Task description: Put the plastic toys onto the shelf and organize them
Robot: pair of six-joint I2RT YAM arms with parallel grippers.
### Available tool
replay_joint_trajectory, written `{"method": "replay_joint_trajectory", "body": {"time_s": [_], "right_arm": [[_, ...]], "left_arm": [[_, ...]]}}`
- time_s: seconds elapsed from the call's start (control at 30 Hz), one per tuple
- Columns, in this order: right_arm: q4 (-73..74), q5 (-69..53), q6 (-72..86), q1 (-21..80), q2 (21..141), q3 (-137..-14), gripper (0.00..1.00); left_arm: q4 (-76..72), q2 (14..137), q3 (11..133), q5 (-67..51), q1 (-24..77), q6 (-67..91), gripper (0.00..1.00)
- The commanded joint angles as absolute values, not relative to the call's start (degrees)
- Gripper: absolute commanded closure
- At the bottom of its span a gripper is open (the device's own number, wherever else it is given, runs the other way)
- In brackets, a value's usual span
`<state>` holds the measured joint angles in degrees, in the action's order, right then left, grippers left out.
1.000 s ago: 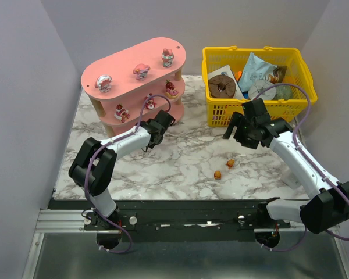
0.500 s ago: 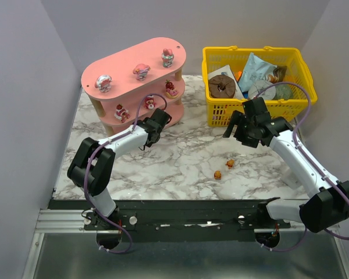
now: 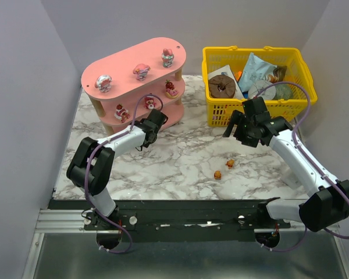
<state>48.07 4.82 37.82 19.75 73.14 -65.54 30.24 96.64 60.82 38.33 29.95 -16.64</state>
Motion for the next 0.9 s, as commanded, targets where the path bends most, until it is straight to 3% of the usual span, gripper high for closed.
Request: {"method": "replay_joint_trajectory", "body": {"time_s": [0.0,0.3,0.67,0.87], "right_arm": [[47.72,5.1,37.0,19.16,73.48,-67.24,0.1],[47.64,4.92,37.18,19.16,73.48,-67.24,0.1],[47.46,4.75,37.18,19.07,73.56,-66.97,0.1],[47.29,4.48,37.18,19.07,73.56,-66.71,0.1]], "left_arm": [[28.83,95.45,60.47,38.67,29.44,-17.23,0.75],[28.74,95.27,60.64,38.41,28.74,-16.79,0.62],[29.0,95.45,60.91,37.97,28.48,-16.61,0.54],[29.0,94.92,61.26,39.11,28.48,-16.52,0.44]]}}
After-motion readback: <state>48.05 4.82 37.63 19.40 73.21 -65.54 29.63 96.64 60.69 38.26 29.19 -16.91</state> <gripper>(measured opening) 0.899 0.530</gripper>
